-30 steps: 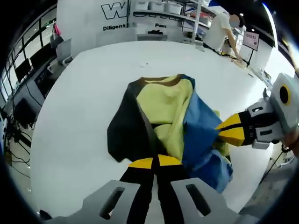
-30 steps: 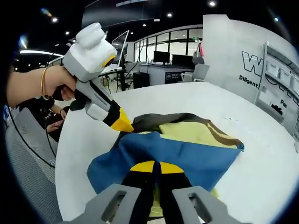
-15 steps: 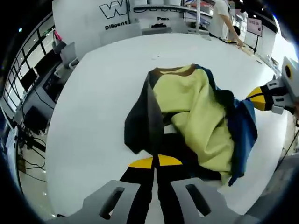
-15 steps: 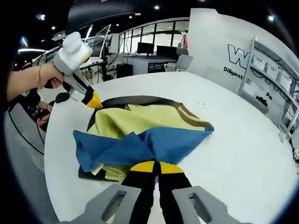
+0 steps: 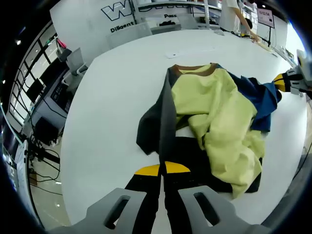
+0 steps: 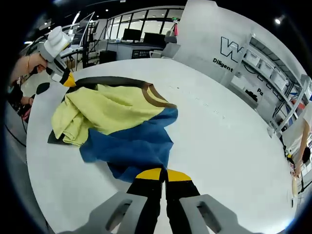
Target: Fold the garment on the visible template until the final outline fits inside the template.
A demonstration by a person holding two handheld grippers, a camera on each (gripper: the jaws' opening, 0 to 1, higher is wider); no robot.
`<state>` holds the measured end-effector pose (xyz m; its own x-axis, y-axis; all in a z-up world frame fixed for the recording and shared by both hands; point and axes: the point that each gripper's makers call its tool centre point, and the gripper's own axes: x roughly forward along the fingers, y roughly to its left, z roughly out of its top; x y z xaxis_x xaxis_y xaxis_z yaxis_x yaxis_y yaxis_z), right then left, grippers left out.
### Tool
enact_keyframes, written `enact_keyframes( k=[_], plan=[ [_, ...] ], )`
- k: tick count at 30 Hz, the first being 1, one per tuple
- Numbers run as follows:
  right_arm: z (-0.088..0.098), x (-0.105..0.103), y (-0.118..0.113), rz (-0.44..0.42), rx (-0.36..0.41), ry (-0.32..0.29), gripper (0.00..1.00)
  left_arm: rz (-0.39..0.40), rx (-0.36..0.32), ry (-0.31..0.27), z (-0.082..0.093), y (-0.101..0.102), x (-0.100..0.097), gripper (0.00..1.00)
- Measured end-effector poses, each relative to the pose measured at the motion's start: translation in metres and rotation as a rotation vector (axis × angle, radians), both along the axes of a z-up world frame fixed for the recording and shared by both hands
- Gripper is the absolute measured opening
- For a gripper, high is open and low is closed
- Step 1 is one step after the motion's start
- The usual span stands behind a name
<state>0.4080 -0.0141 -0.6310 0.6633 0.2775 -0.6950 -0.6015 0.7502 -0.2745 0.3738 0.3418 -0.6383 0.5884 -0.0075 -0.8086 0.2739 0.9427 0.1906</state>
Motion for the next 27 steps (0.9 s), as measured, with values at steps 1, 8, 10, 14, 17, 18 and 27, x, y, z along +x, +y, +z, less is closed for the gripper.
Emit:
enact_keyframes(
  k=[1, 8, 10, 14, 17, 18, 27],
  plan=[
    [0.0, 0.001, -0.005, -0.01, -0.013, 0.001, 0.0, 0.0, 0.005, 0.001, 0.0, 0.001, 0.0, 0.02],
    [0.005, 0.01, -0.026, -0.051, -0.049, -0.014, 0.0, 0.003, 0.027, -0.001, 0.0, 0.01, 0.002, 0.02],
    [0.006, 0.017, -0.043, -0.08, -0.099, -0.017, 0.0, 0.006, 0.044, 0.002, 0.0, 0.016, 0.002, 0.02],
    [0.004, 0.022, -0.059, -0.104, -0.15, -0.016, 0.0, 0.005, 0.084, 0.004, 0.0, 0.027, 0.006, 0.02],
    [0.003, 0.025, -0.07, -0.128, -0.162, -0.009, 0.0, 0.018, 0.114, 0.001, 0.002, 0.04, 0.01, 0.02],
    [0.002, 0.025, -0.072, -0.129, -0.166, -0.006, 0.0, 0.019, 0.122, 0.003, 0.002, 0.042, 0.01, 0.02],
    [0.0, 0.031, -0.083, -0.176, -0.232, -0.007, 0.0, 0.035, 0.193, -0.004, 0.003, 0.053, 0.023, 0.02]
  ],
)
